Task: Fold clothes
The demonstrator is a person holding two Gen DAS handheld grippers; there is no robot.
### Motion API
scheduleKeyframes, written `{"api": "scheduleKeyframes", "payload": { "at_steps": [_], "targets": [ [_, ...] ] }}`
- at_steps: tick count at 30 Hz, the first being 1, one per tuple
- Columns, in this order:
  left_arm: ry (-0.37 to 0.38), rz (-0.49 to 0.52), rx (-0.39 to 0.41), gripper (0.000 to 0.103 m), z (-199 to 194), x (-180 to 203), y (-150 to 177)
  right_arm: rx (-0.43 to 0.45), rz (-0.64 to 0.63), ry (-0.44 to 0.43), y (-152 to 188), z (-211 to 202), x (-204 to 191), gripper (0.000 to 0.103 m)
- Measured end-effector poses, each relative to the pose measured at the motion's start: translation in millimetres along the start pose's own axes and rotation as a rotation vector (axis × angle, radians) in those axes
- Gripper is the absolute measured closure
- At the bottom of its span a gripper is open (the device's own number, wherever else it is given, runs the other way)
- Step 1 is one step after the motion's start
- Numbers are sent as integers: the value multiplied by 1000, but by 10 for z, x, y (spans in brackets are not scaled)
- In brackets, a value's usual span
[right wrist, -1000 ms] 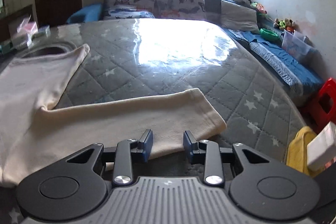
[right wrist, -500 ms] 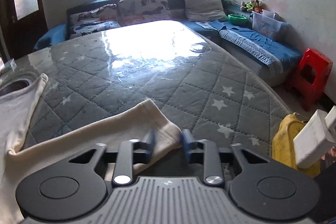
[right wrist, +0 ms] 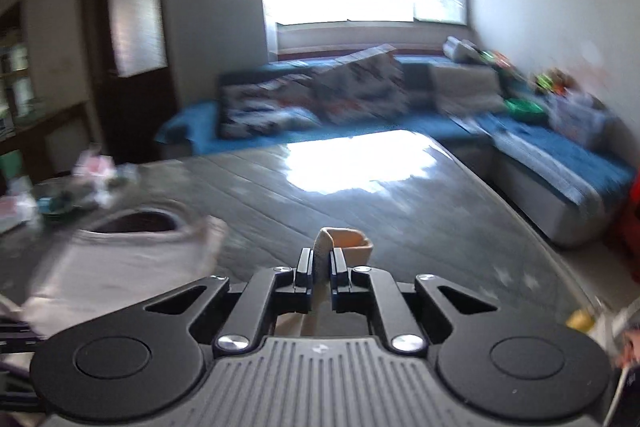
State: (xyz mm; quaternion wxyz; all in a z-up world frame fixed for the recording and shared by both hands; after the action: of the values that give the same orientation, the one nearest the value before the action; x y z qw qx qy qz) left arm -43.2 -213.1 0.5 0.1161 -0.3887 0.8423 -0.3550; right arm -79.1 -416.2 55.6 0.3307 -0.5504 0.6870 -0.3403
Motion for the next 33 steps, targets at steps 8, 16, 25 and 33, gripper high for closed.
{"api": "scheduleKeyframes", "payload": {
  "at_steps": [8,16,25,33],
  "targets": [
    [-67,-79,42,63,-282,-335,93,41,-148,-218,-338,-196,-881,96],
    [-132,-171,71,63,-560,-628,316,-10,-308,-390,-254,-71,-1716,96],
    [-181,-253,92,63,-808,-844,551,-127,-433,-524,126,134,-2408,96],
    [-186,-273,98,63,-907,-879,643,-170,-479,-549,289,135,-2474,91]
  ]
}}
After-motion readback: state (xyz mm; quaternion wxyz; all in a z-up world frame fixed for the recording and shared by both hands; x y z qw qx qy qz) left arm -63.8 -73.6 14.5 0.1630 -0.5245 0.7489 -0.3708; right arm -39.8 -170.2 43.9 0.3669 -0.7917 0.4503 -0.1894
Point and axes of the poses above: each gripper's, at about its wrist camera, not at the fingertips, and z roughly the way its jaws point, x to its right, y to its underside, the point moved 3 cm from there along z, roughly the way its jaws point, and after that the axes turned 4 degrees about -x, right-handed, at the moved point
